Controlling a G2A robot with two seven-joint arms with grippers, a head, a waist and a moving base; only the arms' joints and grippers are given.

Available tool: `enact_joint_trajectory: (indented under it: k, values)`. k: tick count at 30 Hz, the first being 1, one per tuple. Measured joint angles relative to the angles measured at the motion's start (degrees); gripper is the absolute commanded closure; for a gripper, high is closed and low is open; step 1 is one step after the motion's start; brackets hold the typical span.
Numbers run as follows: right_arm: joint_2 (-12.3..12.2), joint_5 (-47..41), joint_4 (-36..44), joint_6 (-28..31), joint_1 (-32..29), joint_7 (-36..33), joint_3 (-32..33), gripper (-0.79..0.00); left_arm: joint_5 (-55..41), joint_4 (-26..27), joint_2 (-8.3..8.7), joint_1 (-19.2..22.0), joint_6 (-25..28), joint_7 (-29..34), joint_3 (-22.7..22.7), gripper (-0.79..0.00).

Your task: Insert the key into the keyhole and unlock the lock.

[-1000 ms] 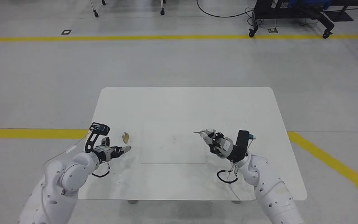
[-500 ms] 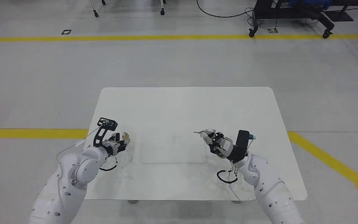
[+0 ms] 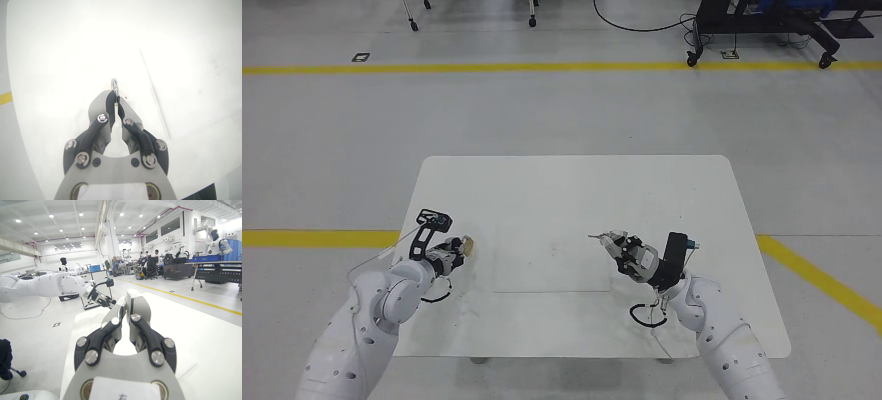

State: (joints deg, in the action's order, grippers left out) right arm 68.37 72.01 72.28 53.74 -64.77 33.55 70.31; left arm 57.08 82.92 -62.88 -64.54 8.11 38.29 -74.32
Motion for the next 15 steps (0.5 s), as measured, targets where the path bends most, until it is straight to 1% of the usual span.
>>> enact_joint_trajectory:
  k: [11, 12, 14, 15]
  values:
    - [0.0, 0.0, 0.0, 0.0, 0.0, 0.0, 0.0, 0.0, -1.9, 0.5, 0.31, -1.0, 2.2, -0.2, -2.1, 0.0]
    - [0.0, 0.0, 0.0, 0.0, 0.0, 0.0, 0.0, 0.0, -2.0, 0.6, 0.34, -1.1, 2.3, -0.2, -2.2, -0.018]
    - [0.0, 0.0, 0.0, 0.0, 0.0, 0.0, 0.0, 0.0, -2.1, 0.8, 0.38, -1.2, 2.6, -0.1, -2.3, -0.283]
    - [0.0, 0.0, 0.0, 0.0, 0.0, 0.0, 0.0, 0.0, -2.1, 0.9, 0.39, -1.3, 2.7, -0.1, -2.4, -0.345]
